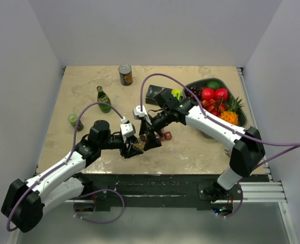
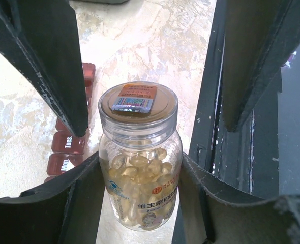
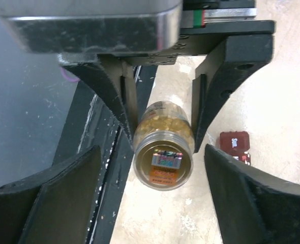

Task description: Sort the pills into containers

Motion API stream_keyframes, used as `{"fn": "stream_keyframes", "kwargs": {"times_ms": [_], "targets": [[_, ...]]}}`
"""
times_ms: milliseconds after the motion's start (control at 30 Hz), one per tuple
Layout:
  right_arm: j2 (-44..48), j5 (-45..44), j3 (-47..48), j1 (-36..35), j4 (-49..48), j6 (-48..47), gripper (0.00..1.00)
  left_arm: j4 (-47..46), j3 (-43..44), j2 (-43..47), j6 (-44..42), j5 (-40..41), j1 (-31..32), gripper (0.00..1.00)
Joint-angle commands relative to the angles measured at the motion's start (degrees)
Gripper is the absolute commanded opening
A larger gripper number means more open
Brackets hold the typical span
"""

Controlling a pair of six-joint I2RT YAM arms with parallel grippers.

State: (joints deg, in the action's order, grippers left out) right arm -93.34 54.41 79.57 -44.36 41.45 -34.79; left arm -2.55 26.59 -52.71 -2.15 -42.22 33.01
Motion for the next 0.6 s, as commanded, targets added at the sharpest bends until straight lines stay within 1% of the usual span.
{"fn": "stream_keyframes", "kwargs": {"times_ms": [0, 67, 100, 167, 200, 233, 267, 300, 367, 400, 433, 467, 500, 533, 567], "targets": [[1.67, -2.03, -0.38, -0.20, -3.48, 3.32, 0.80, -3.69, 1.27, 0.76, -0.92, -1.03, -0.06, 0.00], [1.76, -2.38, -0.64, -0.20, -4.01, 3.93, 0.75, -3.61, 1.36, 0.76, -0.84, -0.85, 0.03, 0.00], [1.85, -2.73, -0.73, -0.29, -4.18, 4.11, 0.67, -3.61, 1.36, 0.68, -0.84, -0.68, 0.03, 0.00], [2.02, -2.91, -0.82, -0.29, -4.27, 4.11, 0.57, -3.61, 1.45, 0.68, -0.75, -0.59, 0.03, 0.00], [2.02, -2.91, -0.73, -0.29, -4.27, 3.59, 0.39, -3.52, 1.36, 0.59, -0.83, -0.67, 0.03, 0.00], [2.02, -2.47, -0.56, -0.29, -3.23, 2.71, 0.36, -3.52, 1.36, 0.59, -0.92, -0.76, -0.06, 0.00], [1.93, -1.86, -0.21, -0.29, -2.44, 1.57, 0.35, -3.43, 1.36, 0.41, -0.92, -0.94, -0.06, 0.00], [1.32, -1.25, 1.27, -0.29, -1.21, -1.83, 0.34, -3.34, 1.27, 0.15, -1.01, -1.55, 0.03, 0.00], [-0.16, 1.74, 4.09, -0.20, 6.15, -8.24, 0.34, -3.43, 1.27, -0.38, -0.92, -2.95, 0.03, 0.00], [-2.44, 2.62, 8.28, -0.20, 10.19, -17.85, 0.34, -3.87, 1.19, -1.07, -0.75, -4.70, -0.06, 0.00], [-4.20, 3.32, 10.76, -0.20, 18.93, -22.73, 0.34, -4.13, 1.18, -1.52, -0.31, -5.50, 0.03, 0.00], [-5.87, 4.81, 13.13, -0.20, 23.28, -27.13, 0.34, -4.22, 1.27, -1.69, -0.13, -6.03, 0.03, 0.00], [-7.45, 5.43, 17.77, -0.11, 27.59, -35.70, 0.34, -4.31, 1.27, -1.87, -0.05, -6.82, -0.06, 0.00], [-10.78, 5.79, 19.81, -0.20, 35.37, -39.71, 0.34, -4.31, 1.27, -1.87, -0.04, -7.17, 0.03, 0.00], [-11.94, 6.40, 21.57, -0.20, 38.15, -42.53, 0.34, -4.31, 1.19, -1.79, 0.04, -7.26, 0.03, 0.00]]}}
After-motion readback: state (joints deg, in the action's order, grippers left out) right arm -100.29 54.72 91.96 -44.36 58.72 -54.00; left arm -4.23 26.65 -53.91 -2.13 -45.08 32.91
